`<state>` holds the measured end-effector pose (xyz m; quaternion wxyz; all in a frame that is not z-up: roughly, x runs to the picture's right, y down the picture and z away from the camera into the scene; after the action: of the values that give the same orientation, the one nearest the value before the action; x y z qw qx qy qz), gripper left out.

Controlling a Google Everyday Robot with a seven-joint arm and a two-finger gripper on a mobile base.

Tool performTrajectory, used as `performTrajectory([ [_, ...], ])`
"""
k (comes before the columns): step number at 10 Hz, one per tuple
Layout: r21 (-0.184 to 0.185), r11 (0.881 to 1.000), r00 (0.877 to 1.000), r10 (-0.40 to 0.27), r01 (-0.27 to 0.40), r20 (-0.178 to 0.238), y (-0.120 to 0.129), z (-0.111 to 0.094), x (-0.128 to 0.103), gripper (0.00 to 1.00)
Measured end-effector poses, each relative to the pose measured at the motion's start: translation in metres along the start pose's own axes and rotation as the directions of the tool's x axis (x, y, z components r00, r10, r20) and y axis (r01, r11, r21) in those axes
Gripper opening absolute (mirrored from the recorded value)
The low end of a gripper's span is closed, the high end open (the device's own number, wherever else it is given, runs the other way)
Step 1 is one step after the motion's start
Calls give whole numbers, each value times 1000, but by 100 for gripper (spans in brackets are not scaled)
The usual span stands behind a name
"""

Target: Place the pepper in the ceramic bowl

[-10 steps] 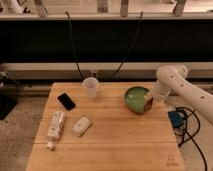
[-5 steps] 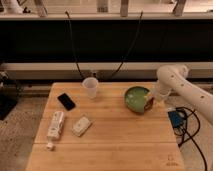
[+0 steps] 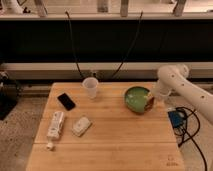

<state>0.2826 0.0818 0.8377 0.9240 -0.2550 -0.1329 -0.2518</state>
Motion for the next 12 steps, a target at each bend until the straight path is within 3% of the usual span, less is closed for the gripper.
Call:
performTrajectory([
  [4, 21, 999, 1000, -24, 24, -13, -23, 5, 0, 0],
  [7, 30, 999, 1000, -12, 13, -14, -42, 16, 9, 24],
  [12, 35, 999, 1000, -3, 3, 0, -57, 31, 8, 75],
])
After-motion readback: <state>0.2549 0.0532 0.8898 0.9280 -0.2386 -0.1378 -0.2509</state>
